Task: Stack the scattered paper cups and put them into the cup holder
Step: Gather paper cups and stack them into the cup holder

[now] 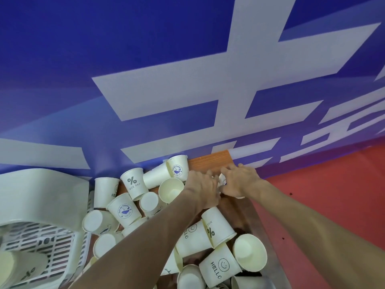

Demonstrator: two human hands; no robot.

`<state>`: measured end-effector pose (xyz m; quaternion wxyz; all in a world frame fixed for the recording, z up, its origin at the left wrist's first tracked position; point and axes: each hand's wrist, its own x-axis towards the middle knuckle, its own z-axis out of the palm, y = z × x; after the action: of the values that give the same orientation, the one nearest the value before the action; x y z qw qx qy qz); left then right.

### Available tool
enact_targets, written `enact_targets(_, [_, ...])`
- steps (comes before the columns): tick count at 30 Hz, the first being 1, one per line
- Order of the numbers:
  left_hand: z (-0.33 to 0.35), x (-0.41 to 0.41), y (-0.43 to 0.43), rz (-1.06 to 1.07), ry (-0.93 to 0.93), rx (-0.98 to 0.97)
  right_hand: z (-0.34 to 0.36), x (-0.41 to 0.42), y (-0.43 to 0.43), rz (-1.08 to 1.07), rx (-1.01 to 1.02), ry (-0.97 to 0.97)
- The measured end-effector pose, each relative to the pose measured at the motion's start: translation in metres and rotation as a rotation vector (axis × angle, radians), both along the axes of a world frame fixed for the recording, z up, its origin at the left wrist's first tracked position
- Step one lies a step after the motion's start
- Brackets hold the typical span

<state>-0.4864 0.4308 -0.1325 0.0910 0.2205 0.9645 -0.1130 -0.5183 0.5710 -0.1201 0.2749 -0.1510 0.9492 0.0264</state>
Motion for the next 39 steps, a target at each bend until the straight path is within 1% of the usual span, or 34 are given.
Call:
enact_targets(1, [0.002, 0.000, 0.001, 0.012, -0.027, -0.007, 0.001, 0.004, 0.000, -0.018, -0.022, 0.022])
enact_targets(4, [0.009, 0.000, 0.003, 0.056, -0.120, 0.010, 0.005, 0.013, 0.002, -0.043, -0.112, 0.184])
enact_targets(6, [0.015, 0.001, 0.004, 0.104, -0.133, 0.008, 0.008, 0.019, 0.005, -0.055, -0.151, 0.260])
enact_targets(8, [0.019, 0.002, 0.004, 0.117, -0.071, 0.030, 0.013, 0.024, 0.009, -0.052, -0.170, 0.306])
enact_targets(9, [0.023, 0.004, 0.003, 0.095, -0.029, 0.039, 0.016, 0.027, 0.011, -0.049, -0.165, 0.328])
enact_targets(11, [0.035, 0.009, -0.002, 0.007, 0.035, 0.021, 0.026, 0.030, 0.014, -0.055, -0.093, 0.367])
enact_targets(14, [0.060, 0.021, -0.017, -0.098, 0.042, 0.022, 0.048, 0.035, 0.014, -0.121, -0.018, 0.399])
enact_targets(16, [0.082, 0.034, -0.032, -0.107, 0.042, 0.073, 0.071, 0.040, 0.008, -0.176, -0.026, 0.423])
enact_targets(18, [0.107, 0.053, -0.054, -0.103, 0.069, 0.094, 0.097, 0.047, -0.007, -0.147, -0.013, 0.491])
enact_targets(20, [0.137, 0.077, -0.083, -0.058, 0.133, 0.119, 0.123, 0.057, -0.029, -0.091, -0.064, 0.543])
enact_targets(22, [0.164, 0.104, -0.116, 0.012, 0.199, 0.131, 0.147, 0.070, -0.056, -0.024, -0.143, 0.544])
enact_targets(26, [0.205, 0.170, -0.191, 0.186, 0.321, 0.213, 0.173, 0.105, -0.116, 0.152, -0.193, 0.566])
enact_targets(28, [0.216, 0.207, -0.230, 0.270, 0.372, 0.270, 0.180, 0.125, -0.151, 0.214, -0.210, 0.546])
enact_targets(30, [0.228, 0.243, -0.269, 0.371, 0.402, 0.275, 0.186, 0.148, -0.185, 0.232, -0.245, 0.480])
enact_targets(33, [0.234, 0.288, -0.325, 0.451, 0.451, 0.265, 0.190, 0.184, -0.236, 0.249, -0.341, 0.394])
enact_targets(36, [0.230, 0.322, -0.371, 0.472, 0.515, 0.284, 0.190, 0.219, -0.283, 0.299, -0.402, 0.379])
enact_targets(39, [0.214, 0.349, -0.414, 0.524, 0.497, 0.295, 0.180, 0.251, -0.324, 0.304, -0.448, 0.325])
